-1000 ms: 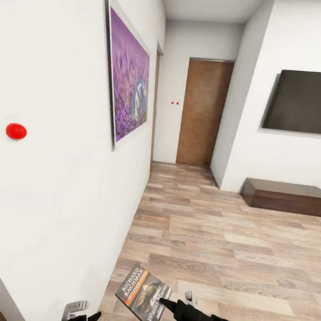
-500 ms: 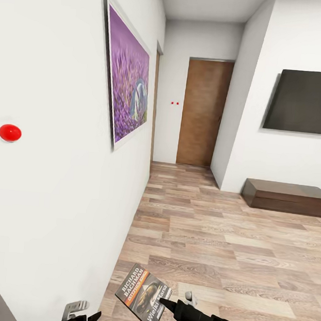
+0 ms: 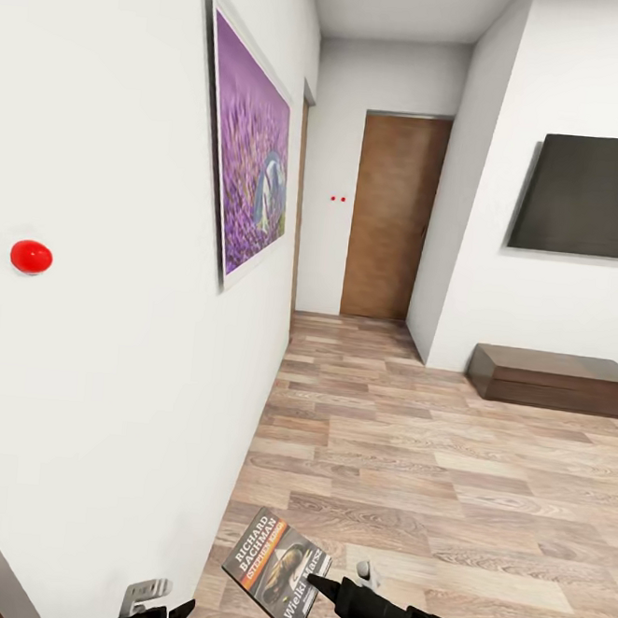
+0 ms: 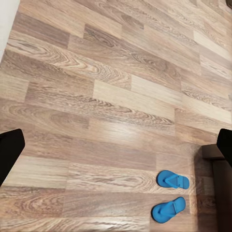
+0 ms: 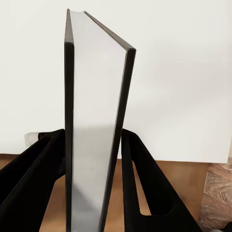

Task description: In the bedroom, move the book from the bed onto either nightstand, and place the two sandals side by side next to the bed.

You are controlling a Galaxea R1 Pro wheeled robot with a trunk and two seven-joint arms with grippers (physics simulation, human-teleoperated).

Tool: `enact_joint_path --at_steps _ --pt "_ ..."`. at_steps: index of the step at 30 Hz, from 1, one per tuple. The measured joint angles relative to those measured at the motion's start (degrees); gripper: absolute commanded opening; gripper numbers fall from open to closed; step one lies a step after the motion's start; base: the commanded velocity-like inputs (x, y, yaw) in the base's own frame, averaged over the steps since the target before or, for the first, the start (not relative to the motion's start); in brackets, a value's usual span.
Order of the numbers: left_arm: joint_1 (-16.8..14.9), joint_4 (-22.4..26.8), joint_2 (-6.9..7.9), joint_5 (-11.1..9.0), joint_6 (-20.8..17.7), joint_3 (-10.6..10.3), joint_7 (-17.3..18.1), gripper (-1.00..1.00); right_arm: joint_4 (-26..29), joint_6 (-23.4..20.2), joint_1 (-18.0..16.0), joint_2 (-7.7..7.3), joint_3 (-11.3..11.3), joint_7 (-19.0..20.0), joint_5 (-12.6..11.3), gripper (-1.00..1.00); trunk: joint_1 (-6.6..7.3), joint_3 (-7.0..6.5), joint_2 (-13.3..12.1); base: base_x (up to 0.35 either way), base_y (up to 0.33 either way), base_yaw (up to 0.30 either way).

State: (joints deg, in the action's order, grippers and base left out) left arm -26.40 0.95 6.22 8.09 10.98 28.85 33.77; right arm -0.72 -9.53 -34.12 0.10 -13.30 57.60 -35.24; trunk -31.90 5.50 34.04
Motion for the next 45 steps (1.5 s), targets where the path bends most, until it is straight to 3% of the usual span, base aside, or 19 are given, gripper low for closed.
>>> enact_joint_path --at_steps 45 --pt "0.0 0.0 -0.03 0.0 0.1 0.0 -0.1 1.00 0.0 0.0 0.0 0.04 0.0 0.1 0.0 -1.00 0.00 0.00 0.0 0.063 -0.009 -0.006"
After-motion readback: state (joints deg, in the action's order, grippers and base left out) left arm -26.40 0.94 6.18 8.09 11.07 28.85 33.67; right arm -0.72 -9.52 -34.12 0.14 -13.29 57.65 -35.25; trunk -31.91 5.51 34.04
